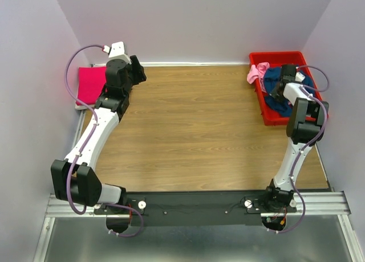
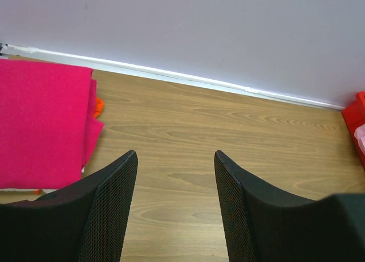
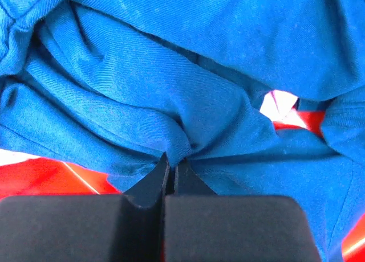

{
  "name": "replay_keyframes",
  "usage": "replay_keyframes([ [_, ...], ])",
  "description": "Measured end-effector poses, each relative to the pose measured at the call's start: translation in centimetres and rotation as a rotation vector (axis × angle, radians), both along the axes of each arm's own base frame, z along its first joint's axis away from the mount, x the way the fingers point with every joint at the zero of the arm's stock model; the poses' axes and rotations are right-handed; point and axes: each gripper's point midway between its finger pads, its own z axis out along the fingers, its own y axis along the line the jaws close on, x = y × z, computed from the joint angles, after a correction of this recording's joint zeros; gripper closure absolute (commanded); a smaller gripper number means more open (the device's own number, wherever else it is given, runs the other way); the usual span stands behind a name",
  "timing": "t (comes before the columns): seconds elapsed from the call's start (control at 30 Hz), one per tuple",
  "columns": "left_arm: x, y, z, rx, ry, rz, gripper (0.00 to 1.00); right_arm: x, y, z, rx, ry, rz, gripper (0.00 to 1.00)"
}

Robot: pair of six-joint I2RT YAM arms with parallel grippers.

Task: Fold and stack the t-shirts
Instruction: Grab the tshirt from the pile, then move the tshirt to the center of the board

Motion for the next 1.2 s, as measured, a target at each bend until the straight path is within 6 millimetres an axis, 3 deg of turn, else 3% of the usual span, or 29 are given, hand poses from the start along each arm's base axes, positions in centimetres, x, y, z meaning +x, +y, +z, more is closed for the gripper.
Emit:
replay_keyframes([
  [0.13, -0.3, 0.1, 0.1, 0.001, -0.002, 0.002, 0.36, -1.1, 0.1, 1.1, -0.002, -0.006, -0.001, 1.00],
  [0.2, -0.5, 0.2, 0.0, 0.002, -0.002, 0.002, 0.36, -1.7, 0.0, 3.1, -0.015, -0.029, -0.005, 1.00],
  [0.3, -1.0, 0.3, -0.1, 0.005, -0.002, 0.001, 0.36, -2.4, -0.2, 8.0, -0.049, -0.111, -0.015, 1.00],
  [0.47, -1.4, 0.2, 0.1, 0.012, -0.006, -0.009, 0.36, -4.4, -0.7, 19.9, -0.126, -0.349, -0.053, 1.00],
  [0.53, -1.5, 0.2, 0.1, 0.016, -0.003, -0.016, 0.36, -5.6, -0.8, 23.9, -0.152, -0.429, -0.068, 1.00],
  [0.7, -2.0, 0.0, 0.3, 0.018, 0.001, -0.031, 0.36, -7.4, -0.3, 31.7, -0.210, -0.578, -0.050, 1.00],
  [0.8, -2.5, 0.0, 0.4, 0.017, -0.002, -0.037, 0.36, -7.8, 1.1, 36.1, -0.227, -0.664, 0.019, 1.00],
  [0.9, -2.7, 0.0, 0.7, 0.016, -0.008, -0.042, 0.36, -7.6, 4.4, 40.8, -0.237, -0.759, 0.142, 1.00],
  [0.97, -2.8, 0.0, 0.8, 0.018, -0.011, -0.043, 0.36, -7.7, 7.8, 44.0, -0.229, -0.833, 0.244, 1.00],
  [1.1, -3.2, 0.1, 1.0, 0.020, -0.018, -0.044, 0.36, -8.3, 16.4, 50.5, -0.188, -0.996, 0.472, 1.00],
  [1.2, -3.8, 0.3, 1.3, 0.018, -0.028, -0.043, 0.36, -8.7, 23.6, 53.2, -0.132, -1.081, 0.649, 1.00],
])
